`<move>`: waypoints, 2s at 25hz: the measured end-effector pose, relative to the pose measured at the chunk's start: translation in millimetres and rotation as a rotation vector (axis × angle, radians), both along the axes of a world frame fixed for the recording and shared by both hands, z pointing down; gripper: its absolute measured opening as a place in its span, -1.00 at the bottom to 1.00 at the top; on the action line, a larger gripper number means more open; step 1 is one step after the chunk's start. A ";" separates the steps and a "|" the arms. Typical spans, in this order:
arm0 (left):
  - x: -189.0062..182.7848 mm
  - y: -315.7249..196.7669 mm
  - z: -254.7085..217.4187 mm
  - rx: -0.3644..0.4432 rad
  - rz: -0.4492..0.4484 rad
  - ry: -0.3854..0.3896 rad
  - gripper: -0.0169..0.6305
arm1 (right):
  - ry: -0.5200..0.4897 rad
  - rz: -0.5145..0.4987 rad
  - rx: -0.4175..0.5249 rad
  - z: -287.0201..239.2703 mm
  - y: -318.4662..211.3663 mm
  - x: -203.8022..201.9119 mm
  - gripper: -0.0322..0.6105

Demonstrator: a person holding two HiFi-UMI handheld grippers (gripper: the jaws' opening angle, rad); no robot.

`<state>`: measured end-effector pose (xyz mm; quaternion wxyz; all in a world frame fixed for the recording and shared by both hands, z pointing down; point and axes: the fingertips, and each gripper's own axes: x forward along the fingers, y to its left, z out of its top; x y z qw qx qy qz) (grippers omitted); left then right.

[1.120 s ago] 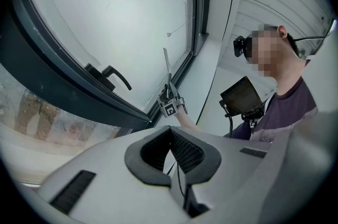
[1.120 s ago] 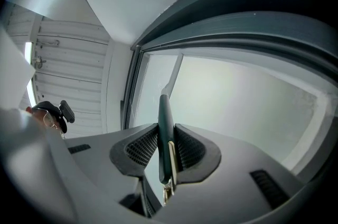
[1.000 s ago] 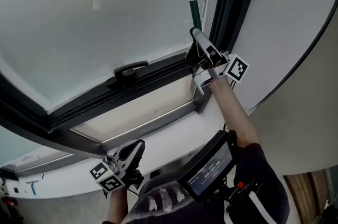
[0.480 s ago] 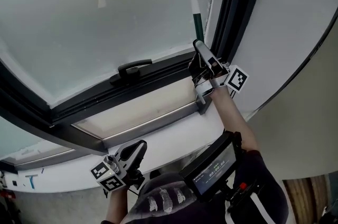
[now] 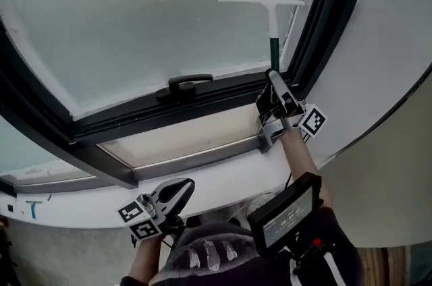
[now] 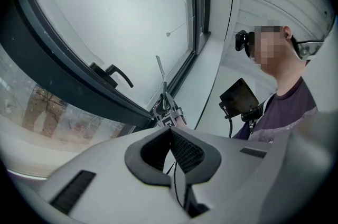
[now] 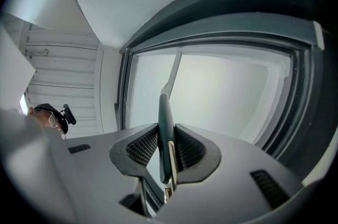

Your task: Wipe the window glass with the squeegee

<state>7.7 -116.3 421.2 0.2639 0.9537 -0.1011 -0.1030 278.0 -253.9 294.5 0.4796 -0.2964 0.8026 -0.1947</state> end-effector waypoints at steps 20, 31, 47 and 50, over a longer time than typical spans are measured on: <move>14.7 16.5 -2.9 0.008 -0.019 -0.010 -0.93 | -0.015 -0.026 -0.050 38.6 19.6 2.3 -0.61; 24.8 34.9 7.9 -0.038 -0.089 -0.033 -0.93 | 0.030 -0.083 0.038 16.7 41.5 -6.9 -0.62; -16.5 27.1 12.0 -0.045 -0.099 0.008 -0.93 | 0.009 0.031 0.190 -27.4 51.5 -56.4 -0.61; -48.4 16.3 9.3 -0.032 -0.065 0.028 -0.93 | 0.013 0.074 0.215 -44.4 41.9 -84.7 -0.62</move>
